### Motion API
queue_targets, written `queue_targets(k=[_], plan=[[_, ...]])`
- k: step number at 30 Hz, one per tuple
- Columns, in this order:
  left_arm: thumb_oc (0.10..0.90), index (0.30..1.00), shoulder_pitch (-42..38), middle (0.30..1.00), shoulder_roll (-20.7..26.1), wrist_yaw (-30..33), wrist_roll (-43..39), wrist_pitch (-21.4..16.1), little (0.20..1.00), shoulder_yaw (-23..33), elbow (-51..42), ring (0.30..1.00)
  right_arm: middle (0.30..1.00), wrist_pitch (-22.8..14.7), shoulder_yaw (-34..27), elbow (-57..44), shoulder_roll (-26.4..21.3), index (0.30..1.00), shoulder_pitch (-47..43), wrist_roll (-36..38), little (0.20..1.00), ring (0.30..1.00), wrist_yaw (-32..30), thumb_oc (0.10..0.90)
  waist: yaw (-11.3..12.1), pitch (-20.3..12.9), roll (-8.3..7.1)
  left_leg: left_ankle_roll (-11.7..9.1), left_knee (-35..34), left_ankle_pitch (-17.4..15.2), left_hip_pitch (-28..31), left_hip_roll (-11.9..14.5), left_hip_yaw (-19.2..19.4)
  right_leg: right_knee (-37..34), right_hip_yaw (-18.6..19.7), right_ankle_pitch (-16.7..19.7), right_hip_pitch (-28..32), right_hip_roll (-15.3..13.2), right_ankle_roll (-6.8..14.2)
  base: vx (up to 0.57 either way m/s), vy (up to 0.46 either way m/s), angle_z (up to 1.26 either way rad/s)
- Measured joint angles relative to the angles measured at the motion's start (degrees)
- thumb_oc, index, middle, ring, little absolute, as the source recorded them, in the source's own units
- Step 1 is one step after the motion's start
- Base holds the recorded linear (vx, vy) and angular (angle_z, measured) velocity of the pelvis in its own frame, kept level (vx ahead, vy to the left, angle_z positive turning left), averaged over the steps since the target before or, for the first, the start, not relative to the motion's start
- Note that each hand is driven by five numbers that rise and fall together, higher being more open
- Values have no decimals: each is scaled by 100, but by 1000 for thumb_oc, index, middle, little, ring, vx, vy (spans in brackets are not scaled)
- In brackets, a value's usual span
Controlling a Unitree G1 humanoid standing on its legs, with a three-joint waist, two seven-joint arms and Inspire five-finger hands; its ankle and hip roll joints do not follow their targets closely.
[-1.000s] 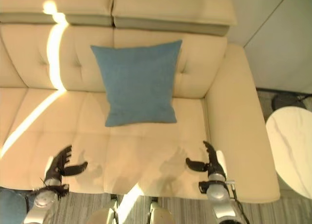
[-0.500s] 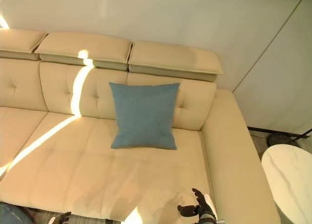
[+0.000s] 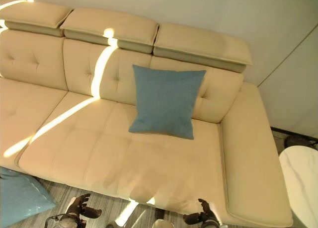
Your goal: Pick up all the scattered cushions and arrange them neatly on the sofa.
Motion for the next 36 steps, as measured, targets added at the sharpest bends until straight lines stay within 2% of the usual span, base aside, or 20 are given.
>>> queue_targets(k=[5,6,8,9,10,12,14,17,18,19,20,21,22,23,25,27,28,30,33,36], plan=[[800,900,-115,900,333,87,4,1,900,0,36,900,900,107,163,221,251,900,-284,-101,900,900,31,800,166,195,-164,281,278,50,-372,-233,-72,306,463,391,-321,-235,177,-287,80,22],[800,900,-237,900,467,125,6,1,900,27,119,900,900,133,263,379,259,900,-386,-101,900,900,37,800,201,360,75,295,214,224,-386,-44,-362,849,1144,-325,-288,264,381,-260,10,56],[800,900,-119,900,584,138,6,-1,900,38,131,900,900,109,252,383,254,900,-479,-101,900,900,57,800,351,318,26,306,88,332,-348,-55,-384,977,1040,-672,-223,451,215,-278,-18,43],[800,900,-160,900,491,154,9,-6,900,116,242,900,900,138,248,435,236,900,-549,-76,900,900,46,800,438,356,145,347,63,464,-449,47,-573,1623,1325,-1266,-243,692,299,-177,-80,75],[800,900,-205,900,476,190,8,-17,900,113,196,900,900,142,257,422,220,900,-460,-76,900,900,61,800,446,323,290,263,-19,565,-484,190,-837,1999,1576,-1605,-194,1047,210,-161,-95,89],[800,900,34,900,540,217,2,-9,900,119,156,900,900,145,406,396,238,900,-535,-79,900,900,79,800,719,247,153,130,-240,732,-527,174,-827,1470,1414,-1861,98,1099,-46,-144,-108,27],[800,900,188,900,461,226,-9,79,900,176,250,900,900,127,482,362,207,900,-679,-79,900,900,67,800,765,197,211,36,-291,818,-614,238,-839,822,1407,-1509,345,1244,-479,-82,-57,0],[800,900,456,900,320,216,-11,97,900,60,257,900,900,91,514,357,162,900,-826,-80,900,900,56,800,772,190,335,-207,54,932,-1133,394,-1205,540,1260,-1244,391,1565,-631,-285,-43,71],[800,900,319,900,277,214,-8,69,900,36,221,900,900,104,537,369,112,900,-847,-79,900,900,23,800,711,215,329,-390,520,1044,-1612,288,-1423,640,1478,-1345,200,1673,-713,-314,11,197],[800,900,19,900,204,215,-11,45,900,-142,197,900,900,160,601,413,13,900,-845,-77,900,900,20,800,808,306,324,-757,590,1492,-2007,218,-1462,564,1320,-1214,114,1698,-1076,-266,30,189],[800,900,-64,900,194,212,-8,50,900,-191,204,900,900,190,605,404,10,900,-908,-77,900,900,18,800,823,374,269,-889,452,1732,-2087,258,-1235,545,1058,-1073,35,1607,-1283,-195,26,113],[800,900,-65,900,193,209,-9,52,900,-191,211,900,900,190,608,399,11,900,-921,-77,900,900,18,800,817,380,261,-867,450,1692,-2090,262,-1161,527,1023,-1069,42,1594,-1277,-66,4,85],[800,900,-78,900,219,221,9,109,900,-107,356,900,900,129,609,231,29,900,-925,-78,900,900,5,800,625,457,-12,-251,826,947,-1969,156,-43,48,718,-784,314,1321,-1314,-79,26,95],[800,900,-79,900,293,226,8,118,900,-102,450,900,900,107,594,165,26,900,-911,-79,900,900,0,800,548,464,-108,-216,1015,649,-1789,106,160,-106,649,-704,418,1234,-1292,-72,72,134],[800,900,-76,900,300,227,49,130,900,-122,463,900,900,124,596,179,-98,900,-884,-78,900,900,-4,800,391,481,-9,-398,1391,213,-1336,370,231,-228,141,-574,436,1209,-1268,-21,98,116],[800,900,-77,900,311,232,49,173,900,-101,467,900,900,145,511,177,-131,900,-627,-77,900,900,1,800,95,437,73,-517,1110,70,-820,667,669,-227,-366,-702,533,1201,-1144,63,159,147],[800,900,-98,900,272,229,51,168,900,-114,414,900,900,167,414,187,-148,900,-502,-77,900,900,4,800,115,399,155,-521,816,68,-586,784,747,-224,-510,-680,506,1218,-1117,108,228,113],[800,900,-137,900,111,189,64,183,900,-133,352,900,900,223,228,209,-148,900,-344,-69,900,900,-1,800,-82,387,262,-587,258,73,-259,945,1570,-223,-1090,-672,584,1140,-982,85,141,124],[800,900,-123,900,-35,172,76,132,900,-303,341,900,900,254,203,398,-112,900,-405,-76,900,900,3,800,85,271,449,-365,-232,301,-1,903,1154,75,-1060,-701,400,1189,-845,71,176,25],[800,900,-26,900,6,152,68,134,900,-136,447,900,900,217,245,322,124,900,-560,-78,900,900,15,800,211,130,215,-83,-128,214,-61,558,962,810,-928,-890,93,734,-587,6,154,4]])
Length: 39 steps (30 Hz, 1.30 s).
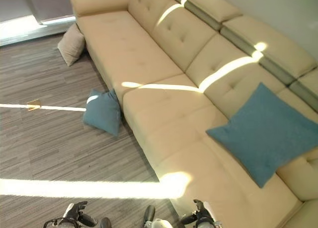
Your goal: Pick up all the scattered cushions and arrange them neatly on the sofa.
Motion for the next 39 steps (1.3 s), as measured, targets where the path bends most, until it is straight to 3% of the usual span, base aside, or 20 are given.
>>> queue_targets(k=[2,3,4,5,7,9,10,12,14,15,20,22,25,26,27,30,32,34,37,39], plan=[[800,900,-38,900,109,-8,-21,-2,900,216,22,900,900,0,27,-179,50,900,4,-1,900,900,6,800,62,-17,-42,144,14,-3,-16,-200,-63,451,281,-155,-254,-299,124,51,76,39],[800,900,-50,900,286,-4,-26,-3,900,245,8,900,900,3,12,-279,49,900,5,-14,900,900,39,800,103,-22,-77,287,-43,16,-10,-356,-298,816,814,-271,-342,-415,254,165,117,81],[800,900,-88,900,357,19,-50,9,900,287,-15,900,900,27,163,-383,22,900,47,-17,900,900,44,800,20,61,72,381,-159,81,43,-340,-589,1339,1704,-827,-667,-137,372,138,70,115],[800,900,-123,900,448,67,-72,19,900,351,-15,900,900,5,307,-500,19,900,27,-24,900,900,59,800,-72,102,120,451,-267,110,55,-297,-818,1354,2199,-920,-807,236,379,174,44,96],[800,900,-51,900,610,73,-74,46,900,385,8,900,900,3,513,-549,37,900,5,-25,900,900,117,800,-61,127,37,358,-289,168,62,-415,-1002,1001,2823,-571,-1154,678,182,185,-78,98],[800,900,-74,900,415,53,-70,54,900,144,-3,900,900,61,449,-77,24,900,71,-21,900,900,120,800,-114,58,220,316,-226,53,14,-299,-1600,417,2459,-62,-671,725,-104,172,-163,141],[800,900,-39,900,314,49,-78,48,900,84,-39,900,900,106,344,92,86,900,16,3,900,900,142,800,37,103,188,69,182,73,-185,-261,-1614,139,2289,40,-440,741,-231,93,-138,131],[800,900,-23,900,204,25,-91,47,900,97,-99,900,900,110,60,64,83,900,-168,88,900,900,117,800,93,224,-128,-213,1843,9,-1027,-349,-1434,-311,1919,143,-121,592,-457,93,-53,100],[800,900,-115,900,276,48,-176,-7,900,248,-77,900,900,99,23,104,66,900,-448,124,900,900,93,800,132,414,-353,-375,2613,-60,-1701,-220,-995,-738,1867,138,223,525,-437,330,42,56],[800,900,-113,900,295,50,-175,0,900,248,-26,900,900,98,21,97,55,900,-471,124,900,900,92,800,113,401,-382,-249,1896,-115,-1609,-159,-720,-1038,1856,198,442,556,-363,295,57,40],[800,900,77,900,312,29,-172,17,900,209,11,900,900,107,81,156,-10,900,-431,124,900,900,83,800,144,355,-208,-523,89,448,-1812,135,-608,-1081,1862,-38,664,883,-393,299,151,0],[800,900,150,900,295,3,-168,30,900,212,31,900,900,149,131,330,34,900,-342,114,900,900,100,800,159,342,-176,-304,-134,562,-1873,104,-735,-1034,1928,-98,772,983,-436,268,195,-30],[800,900,348,900,158,16,-35,62,900,240,8,900,900,168,134,323,45,900,3,106,900,900,93,800,200,236,-249,99,161,650,-1672,-381,-787,-964,1951,-389,1054,816,-111,247,191,-30],[800,900,386,900,91,43,-22,63,900,234,39,900,900,182,140,313,-1,900,118,106,900,900,95,800,236,212,-118,329,128,573,-1454,-423,-768,-613,1931,-495,1005,895,-45,118,121,-31],[800,900,428,900,74,52,-21,71,900,202,51,900,900,192,141,307,4,900,174,106,900,900,90,800,240,180,-36,487,15,985,-1305,-327,-908,-304,1918,-640,944,950,46,177,171,-23],[800,900,356,900,274,75,152,81,900,-160,62,900,900,182,379,-37,166,900,289,98,900,900,90,800,72,67,-254,814,-17,593,-853,-730,-976,3444,1876,-1214,-692,265,300,241,175,16],[800,900,292,900,258,156,151,70,900,-207,-95,900,900,165,451,-425,166,900,248,93,900,900,80,800,126,163,-304,1066,-47,366,-498,-958,-1016,3847,1760,-1220,-1157,-241,306,421,116,24],[800,900,272,900,184,193,153,67,900,-197,-79,900,900,85,471,-540,74,900,1,-23,900,900,-19,800,133,260,-124,935,-99,-48,8,-889,-1107,2679,1665,-1181,-1429,110,277,462,38,5],[800,900,272,900,247,161,171,83,900,-23,36,900,900,-10,492,-607,121,900,-7,-23,900,900,-3,800,-28,255,-279,748,-222,-527,589,-973,-1332,192,1521,-404,-1897,919,142,444,6,47],[800,900,382,900,151,170,230,71,900,-88,-30,900,900,23,353,-449,118,900,436,-17,900,900,4,800,-102,242,-291,490,-213,-825,1233,-1092,-1569,103,1491,50,-1736,942,-292,389,-59,115]])
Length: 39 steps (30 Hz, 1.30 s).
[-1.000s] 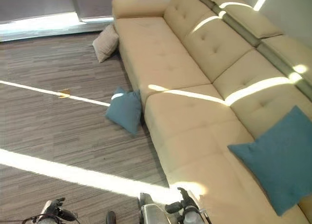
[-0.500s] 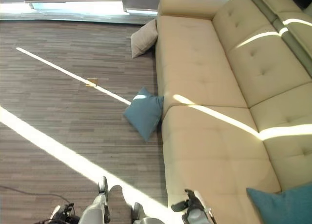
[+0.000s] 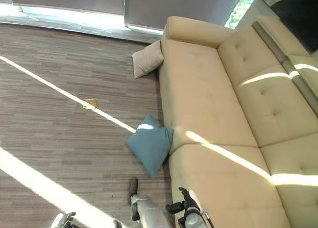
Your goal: Pick up all the scattered cushions and arrange them neatly on the sofa.
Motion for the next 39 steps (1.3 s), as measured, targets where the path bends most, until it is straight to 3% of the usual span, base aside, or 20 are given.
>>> queue_targets(k=[2,4,6,8,10,12,14,17,19,21,23,24,25,26,27,29,31,35,37,39], plan=[[800,900,64,900,-111,-13,160,-5,900,-169,-23,900,900,19,-179,315,5,900,214,25,900,900,7,800,-60,-103,265,-261,744,-57,136,150,-104,113,226,628,465,106,-546,282,-111,99],[800,900,38,900,-71,0,254,-32,900,-121,-31,900,900,-21,-347,344,47,900,87,145,900,900,47,800,-78,-119,245,-1156,3275,-76,-1038,322,357,-763,262,631,1439,115,-692,168,-89,37],[800,900,-129,900,249,13,275,-106,900,64,-212,900,900,-77,-337,330,91,900,-434,171,900,900,45,800,80,109,-149,-971,5200,-97,-2804,443,413,-1012,702,404,1958,89,-846,263,2,-71],[800,900,5,900,323,1,277,-71,900,-8,-171,900,900,-112,-327,284,136,900,-642,218,900,900,-26,800,43,213,-475,-595,3852,5,-3904,925,303,-1137,1003,147,2505,112,-586,320,143,-103],[800,900,85,900,245,11,275,-81,900,-62,-2,900,900,-70,-290,392,62,900,-671,231,900,900,-46,800,161,214,-414,-725,287,613,-3644,930,-680,-1134,1407,-183,2809,177,-226,220,187,-108],[800,900,72,900,-2,-6,271,-46,900,-149,148,900,900,-5,-212,593,-54,900,-600,233,900,900,-43,800,311,240,-232,-756,138,1012,-3401,629,-1495,-1131,1689,-323,3280,151,-20,216,298,-177],[800,900,94,900,-17,17,280,31,900,-200,205,900,900,-24,-55,505,-33,900,-377,218,900,900,-47,800,169,85,-99,-329,293,2011,-2797,574,-1157,-626,1599,-742,3536,74,365,211,411,-182],[800,900,34,900,43,88,529,49,900,-377,276,900,900,-11,203,367,178,900,-92,176,900,900,-26,800,-63,-299,-58,193,113,1753,-2099,346,-95,1089,1580,-1423,2631,-447,795,96,256,-182],[800,900,-314,900,70,239,605,28,900,-333,330,900,900,53,226,259,285,900,111,166,900,900,-9,800,-126,-297,-55,184,-44,1697,-1795,69,-16,1130,1632,-1503,2134,-602,917,27,188,-81],[800,900,-459,900,73,263,603,45,900,-345,220,900,900,83,242,254,343,900,92,130,900,900,-10,800,-102,-296,-55,254,-6,1518,-1688,9,256,860,1478,-1331,1774,-636,905,-26,134,-69],[800,900,-185,900,80,241,594,49,900,-331,100,900,900,90,241,248,318,900,-343,-2,900,900,-60,800,211,-296,-13,321,78,1199,-1688,110,1177,957,-366,-963,1259,-1164,861,-45,94,-180],[800,900,-153,900,36,228,592,44,900,-376,93,900,900,20,154,83,245,900,-377,1,900,900,-51,800,345,-323,45,130,134,1059,-1698,125,1384,980,-1434,-902,1318,-1375,804,-26,119,-141],[800,900,-105,900,30,230,583,44,900,-309,87,900,900,7,183,22,333,900,-406,-12,900,900,-28,800,479,-334,-76,-916,613,563,-1825,257,1599,802,-2022,-640,1575,-1395,473,67,50,-131],[800,900,-108,900,282,25,516,119,900,-65,-21,900,900,-43,212,-143,355,900,-345,-68,900,900,70,800,582,-344,-132,541,2187,-48,-2305,676,1274,882,-1781,-385,1649,-1914,741,36,-22,-156],[800,900,-63,900,358,-57,220,377,900,250,19,900,900,-50,346,-173,326,900,-364,-220,900,900,165,800,446,-381,32,-52,1716,-108,-1916,670,1401,1001,-1791,-547,1691,-2093,1026,33,-152,-152],[800,900,-269,900,331,-14,84,213,900,225,-60,900,900,-85,294,-186,-5,900,-367,-303,900,900,159,800,61,-316,811,-221,707,592,-1460,973,1425,926,-1136,-968,1565,-751,598,7,-197,-62],[800,900,-569,900,329,-22,85,106,900,198,-63,900,900,68,286,-102,-113,900,-290,-304,900,900,108,800,-24,-314,677,-542,849,810,-1589,817,1339,307,-837,-885,1633,-386,317,23,-99,24],[800,900,-747,900,385,-706,22,-145,900,76,-100,900,900,171,342,86,-211,900,-120,-296,900,900,142,800,13,-300,46,-481,1402,560,-1655,658,1321,-952,-770,99,2257,-410,-329,-13,26,-13],[800,900,-568,900,167,-445,-98,-86,900,-86,-322,900,900,202,227,111,-379,900,-358,-273,900,900,47,800,106,-180,9,-688,1474,378,-2000,447,-29,-1083,-420,177,2261,-351,-308,10,48,-71],[800,900,-532,900,-6,-511,-90,-85,900,-170,-287,900,900,188,227,172,-432,900,-518,-265,900,900,27,800,208,-140,33,-613,896,448,-2005,352,-335,-1131,-204,254,2250,-305,-245,41,63,-63]])
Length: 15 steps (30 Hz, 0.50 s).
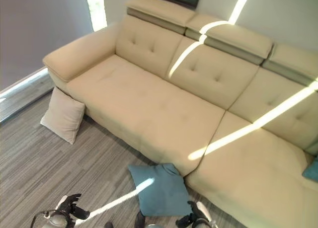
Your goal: Pick up all the scattered cushions and arrange them neatly on the sofa.
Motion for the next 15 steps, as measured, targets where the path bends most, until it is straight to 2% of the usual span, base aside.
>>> queue_targets(k=[2,3,6,7,10,12,13,15], plan=[[800,900,-39,900,15,55,-8,6,900,20,123,900,900,-60,3,25,14,900,-62,-1,900,900,-13,800,-13,-10,80,122,-226,173,9,148,163,-1,52,-12,77,139,14,27,91,-42],[800,900,-39,900,21,61,-5,0,900,14,121,900,900,-61,4,45,21,900,-68,-1,900,900,-46,800,-21,-17,160,128,-174,538,35,265,210,-4,123,-43,105,254,47,19,171,-36],[800,900,-116,900,6,60,-5,-1,900,9,235,900,900,-49,15,141,131,900,-83,-6,900,900,-59,800,-22,-27,110,291,-417,670,229,185,413,129,410,-92,32,214,193,-30,122,-52],[800,900,-8,900,23,60,-7,14,900,22,303,900,900,-30,6,133,229,900,-180,-10,900,900,-53,800,37,-11,143,382,-660,757,415,279,724,507,608,-193,-170,220,357,-53,65,-102],[800,900,-91,900,43,64,-9,78,900,19,368,900,900,-1,25,144,302,900,-120,-18,900,900,-43,800,3,95,250,489,-709,779,499,237,881,1053,558,-501,-414,62,751,-47,29,-41],[800,900,-147,900,59,64,-11,81,900,19,340,900,900,-4,21,133,302,900,-84,-22,900,900,-40,800,51,175,377,608,-718,783,550,238,1063,1268,354,-655,-521,-372,962,-78,-109,-26],[800,900,-122,900,64,62,-11,85,900,21,340,900,900,-11,22,121,302,900,-106,-23,900,900,-40,800,89,197,414,652,-713,752,570,226,1090,1284,220,-661,-537,-528,1005,-55,-115,-35],[800,900,-112,900,87,65,-20,97,900,35,349,900,900,-27,25,105,313,900,-91,-38,900,900,-40,800,160,227,466,652,-714,748,586,273,1185,1277,19,-657,-482,-1026,1106,-10,-92,-25]])
